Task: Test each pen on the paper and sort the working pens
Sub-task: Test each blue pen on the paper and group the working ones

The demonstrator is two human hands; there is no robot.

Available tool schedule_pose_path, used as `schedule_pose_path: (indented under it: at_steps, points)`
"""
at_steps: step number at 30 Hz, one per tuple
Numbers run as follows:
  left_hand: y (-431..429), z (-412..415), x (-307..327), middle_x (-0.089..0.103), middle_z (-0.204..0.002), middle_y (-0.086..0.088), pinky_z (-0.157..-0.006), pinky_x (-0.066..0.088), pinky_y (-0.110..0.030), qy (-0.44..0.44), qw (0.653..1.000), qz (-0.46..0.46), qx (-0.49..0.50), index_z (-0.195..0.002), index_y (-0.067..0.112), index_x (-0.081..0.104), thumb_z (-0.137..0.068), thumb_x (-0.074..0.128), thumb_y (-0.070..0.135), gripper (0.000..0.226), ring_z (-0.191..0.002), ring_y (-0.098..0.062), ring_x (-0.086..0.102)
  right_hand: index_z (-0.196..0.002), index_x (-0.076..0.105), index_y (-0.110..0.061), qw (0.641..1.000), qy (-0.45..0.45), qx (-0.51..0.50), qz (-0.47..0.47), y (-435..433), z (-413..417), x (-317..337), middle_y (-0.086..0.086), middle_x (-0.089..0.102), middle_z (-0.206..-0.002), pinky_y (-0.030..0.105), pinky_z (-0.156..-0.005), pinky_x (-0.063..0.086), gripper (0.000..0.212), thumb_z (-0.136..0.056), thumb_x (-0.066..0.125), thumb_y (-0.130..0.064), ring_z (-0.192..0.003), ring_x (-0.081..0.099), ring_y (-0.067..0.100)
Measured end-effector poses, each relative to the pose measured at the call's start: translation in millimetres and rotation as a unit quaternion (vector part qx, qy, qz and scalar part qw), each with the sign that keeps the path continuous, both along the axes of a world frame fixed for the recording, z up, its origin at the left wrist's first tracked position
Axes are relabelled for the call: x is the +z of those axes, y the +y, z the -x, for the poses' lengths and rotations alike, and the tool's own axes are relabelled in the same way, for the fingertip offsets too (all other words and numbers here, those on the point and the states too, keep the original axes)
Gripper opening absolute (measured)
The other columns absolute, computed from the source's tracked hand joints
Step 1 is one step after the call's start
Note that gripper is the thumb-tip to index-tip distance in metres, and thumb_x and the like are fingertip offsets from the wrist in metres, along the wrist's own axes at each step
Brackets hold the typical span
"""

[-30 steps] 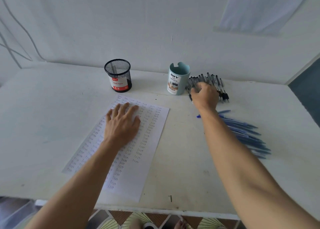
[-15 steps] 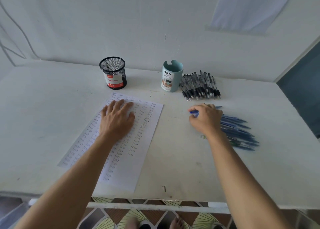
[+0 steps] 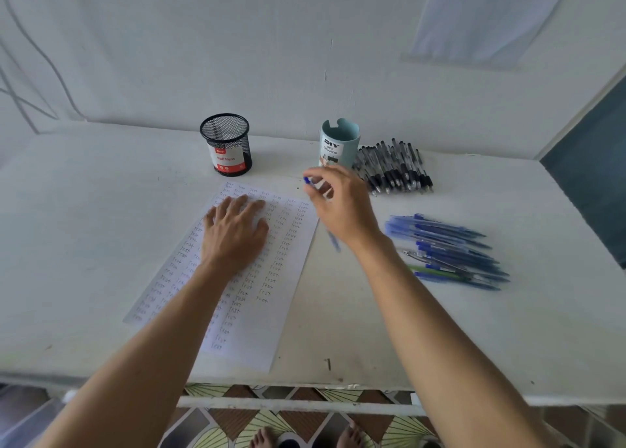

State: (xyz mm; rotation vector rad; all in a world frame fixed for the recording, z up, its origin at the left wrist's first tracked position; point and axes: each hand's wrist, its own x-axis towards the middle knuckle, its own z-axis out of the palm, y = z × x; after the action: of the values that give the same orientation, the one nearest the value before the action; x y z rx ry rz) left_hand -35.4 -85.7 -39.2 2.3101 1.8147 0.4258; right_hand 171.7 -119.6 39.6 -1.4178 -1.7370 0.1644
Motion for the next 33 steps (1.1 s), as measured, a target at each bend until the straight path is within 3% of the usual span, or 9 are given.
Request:
schedule_pose_path:
  at_steps: [4, 8, 14, 16, 19, 22, 24, 28, 33]
  points:
    - [-1.0, 0.8, 2.1, 0.038, -0.157, 0.001, -0.121, 0.015, -0.049, -0.01, 1.0, 0.0, -0.002, -0.144, 0.032, 0.046, -0.1, 0.041, 0.042, 0.046, -0.147, -0.023, 0.025, -0.099, 0.078, -0.013, 0.973, 0.056, -0.028, 0.221, -1.3, 30.2, 1.3, 0.002, 0.075, -0.09, 0.018, -0.081, 0.051, 0.017, -0.085, 0.07, -0.016, -0.082, 0.068, 0.012]
    - [-2.9, -0.6, 4.8, 0.041, -0.155, 0.002, -0.12, 0.015, -0.047, -0.017, 1.0, -0.005, 0.004, -0.142, 0.032, 0.048, -0.1, 0.044, 0.041, 0.044, -0.146, -0.022, 0.027, -0.095, 0.078, -0.011, 0.938, 0.088, -0.057, 0.331, -0.5, 39.2, -26.2, 0.006, 0.077, -0.088, 0.03, -0.089, 0.056, 0.014, -0.083, 0.071, -0.015, -0.088, 0.072, 0.021]
    - [-2.4, 0.3, 4.9, 0.043, -0.154, 0.003, -0.12, 0.016, -0.048, -0.022, 1.0, -0.005, -0.001, -0.141, 0.03, 0.051, -0.1, 0.043, 0.044, 0.044, -0.145, -0.021, 0.028, -0.104, 0.071, -0.015, 0.938, 0.119, -0.079, 0.315, -2.1, 34.7, -43.2, -0.004, 0.072, -0.095, 0.027, -0.085, 0.052, 0.029, -0.088, 0.072, -0.039, -0.092, 0.067, 0.015]
    - [-5.8, -0.6, 7.6, 0.05, -0.146, 0.005, -0.118, 0.018, -0.05, -0.03, 0.999, -0.027, -0.006, -0.13, 0.029, 0.059, -0.095, 0.038, 0.056, 0.048, -0.141, -0.02, 0.033, -0.105, 0.071, -0.018, 0.958, 0.067, -0.089, 0.264, -8.0, 27.2, -45.6, -0.004, 0.07, -0.1, 0.026, -0.083, 0.047, 0.021, -0.092, 0.063, -0.032, -0.097, 0.063, 0.015]
    - [-15.4, 1.0, 11.7, 0.058, -0.121, 0.009, -0.11, 0.016, -0.051, -0.031, 0.995, -0.059, -0.068, -0.091, 0.033, 0.062, -0.08, 0.038, 0.079, 0.053, -0.13, -0.018, 0.038, -0.124, 0.065, -0.017, 0.972, -0.063, -0.106, 0.201, -16.8, 11.0, -57.4, 0.004, 0.062, -0.13, 0.041, -0.101, 0.041, 0.033, -0.094, 0.055, -0.027, -0.123, 0.053, 0.026]
    - [-19.2, 3.8, 15.4, 0.053, -0.111, 0.015, -0.104, 0.014, -0.048, 0.042, 0.99, -0.013, -0.134, -0.074, 0.032, 0.054, -0.068, 0.038, 0.092, 0.061, -0.126, -0.013, 0.034, -0.15, 0.042, -0.023, 0.946, -0.176, -0.064, 0.264, -22.8, 0.4, -65.8, 0.007, 0.029, -0.162, 0.051, -0.12, 0.019, 0.052, -0.1, 0.043, -0.04, -0.15, 0.018, 0.03]
    - [-17.1, 3.0, 16.0, 0.05, -0.108, 0.018, -0.096, 0.014, -0.042, 0.048, 0.989, 0.013, -0.141, -0.073, 0.032, 0.053, -0.069, 0.039, 0.087, 0.057, -0.122, -0.01, 0.031, -0.156, 0.025, -0.031, 0.928, -0.217, -0.022, 0.301, -25.3, -2.7, -67.4, 0.004, 0.008, -0.167, 0.048, -0.123, 0.003, 0.055, -0.104, 0.035, -0.046, -0.154, 0.002, 0.027]
    - [-13.4, 1.5, 16.5, 0.05, -0.106, 0.016, -0.088, 0.012, -0.037, 0.012, 0.991, 0.051, -0.125, -0.075, 0.03, 0.058, -0.081, 0.046, 0.058, 0.032, -0.118, -0.01, 0.033, -0.158, 0.014, -0.037, 0.919, -0.234, -0.011, 0.318, -28.9, -2.9, -67.8, 0.002, -0.001, -0.168, 0.045, -0.123, -0.006, 0.058, -0.104, 0.029, -0.051, -0.154, -0.005, 0.024]
    - [-16.4, -0.5, 36.3, 0.059, -0.118, 0.008, -0.096, 0.039, -0.038, -0.21, 0.97, 0.113, -0.045, -0.093, 0.02, 0.066, -0.1, 0.057, 0.029, 0.015, -0.112, -0.016, 0.053, -0.147, 0.038, -0.032, 0.954, -0.154, -0.008, 0.256, -34.6, -5.7, -72.1, 0.003, 0.013, -0.166, 0.042, -0.122, -0.002, 0.049, -0.101, 0.042, -0.048, -0.154, 0.006, 0.022]
